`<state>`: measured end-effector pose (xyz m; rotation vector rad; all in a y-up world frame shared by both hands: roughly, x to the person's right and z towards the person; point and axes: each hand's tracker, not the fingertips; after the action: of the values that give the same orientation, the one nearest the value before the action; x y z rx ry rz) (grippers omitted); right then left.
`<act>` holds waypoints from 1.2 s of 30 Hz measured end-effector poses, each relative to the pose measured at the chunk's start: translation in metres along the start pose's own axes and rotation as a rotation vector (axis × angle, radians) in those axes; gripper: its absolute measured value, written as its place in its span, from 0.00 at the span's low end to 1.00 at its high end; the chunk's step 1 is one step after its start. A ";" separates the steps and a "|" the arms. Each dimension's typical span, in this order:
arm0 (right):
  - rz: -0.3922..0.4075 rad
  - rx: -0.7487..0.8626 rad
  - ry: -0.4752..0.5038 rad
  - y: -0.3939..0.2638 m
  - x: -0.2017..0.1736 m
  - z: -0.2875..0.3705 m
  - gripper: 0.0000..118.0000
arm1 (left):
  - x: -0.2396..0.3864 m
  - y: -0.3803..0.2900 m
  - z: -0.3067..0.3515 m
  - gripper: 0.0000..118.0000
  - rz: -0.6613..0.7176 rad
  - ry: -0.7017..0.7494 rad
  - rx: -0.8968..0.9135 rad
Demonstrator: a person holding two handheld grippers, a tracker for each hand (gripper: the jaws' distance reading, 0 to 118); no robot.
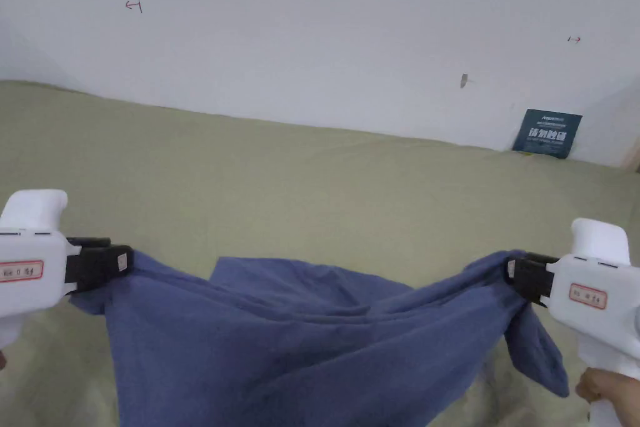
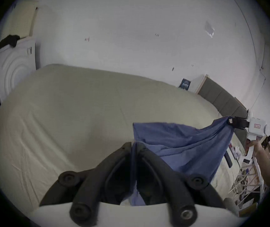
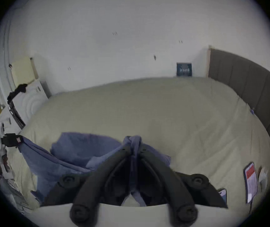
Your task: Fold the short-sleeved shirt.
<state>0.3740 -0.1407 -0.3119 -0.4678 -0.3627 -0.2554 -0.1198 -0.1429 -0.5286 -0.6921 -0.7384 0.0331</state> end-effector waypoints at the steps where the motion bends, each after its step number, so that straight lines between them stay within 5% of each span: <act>1: 0.007 0.020 0.016 0.010 -0.003 0.004 0.06 | 0.001 0.008 0.005 0.04 -0.013 -0.006 0.016; 7: 0.047 0.082 0.051 0.074 -0.015 0.013 0.06 | 0.007 0.066 0.031 0.04 -0.025 0.008 0.144; 22: -0.023 0.303 0.096 0.199 -0.024 0.006 0.06 | 0.006 0.200 0.079 0.04 -0.079 0.068 0.370; 36: -0.065 0.398 0.057 0.284 -0.044 -0.043 0.06 | -0.009 0.269 0.059 0.04 0.022 0.090 0.466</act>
<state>0.4367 0.0910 -0.4763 -0.0574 -0.3632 -0.2513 -0.1079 0.0986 -0.6616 -0.2550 -0.6065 0.1868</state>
